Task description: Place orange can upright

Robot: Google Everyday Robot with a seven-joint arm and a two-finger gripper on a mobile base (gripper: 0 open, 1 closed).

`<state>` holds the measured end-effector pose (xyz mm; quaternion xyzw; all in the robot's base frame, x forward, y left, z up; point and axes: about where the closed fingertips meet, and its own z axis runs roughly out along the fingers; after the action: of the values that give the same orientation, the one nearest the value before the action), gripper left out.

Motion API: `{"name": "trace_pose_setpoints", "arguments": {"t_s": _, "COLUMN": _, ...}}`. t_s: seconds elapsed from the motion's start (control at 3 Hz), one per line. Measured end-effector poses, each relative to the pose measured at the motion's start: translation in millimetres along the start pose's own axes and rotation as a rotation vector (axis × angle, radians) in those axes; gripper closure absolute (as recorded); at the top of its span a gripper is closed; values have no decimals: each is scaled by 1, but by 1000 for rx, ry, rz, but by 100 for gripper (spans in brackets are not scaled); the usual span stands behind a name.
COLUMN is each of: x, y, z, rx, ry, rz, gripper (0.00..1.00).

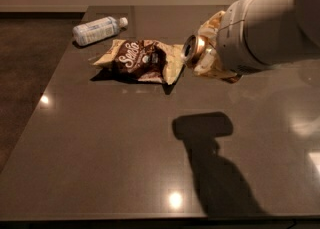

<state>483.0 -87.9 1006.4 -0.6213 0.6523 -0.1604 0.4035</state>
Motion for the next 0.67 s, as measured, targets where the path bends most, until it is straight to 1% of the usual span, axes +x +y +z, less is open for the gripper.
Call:
{"name": "trace_pose_setpoints", "arguments": {"t_s": 0.33, "x": -1, "y": 0, "z": -1, "rx": 1, "ry": -1, "rz": -3, "gripper": 100}}
{"name": "trace_pose_setpoints", "arguments": {"t_s": 0.67, "x": -1, "y": -3, "z": 2, "rx": -26, "ry": -57, "rz": 49, "gripper": 100}}
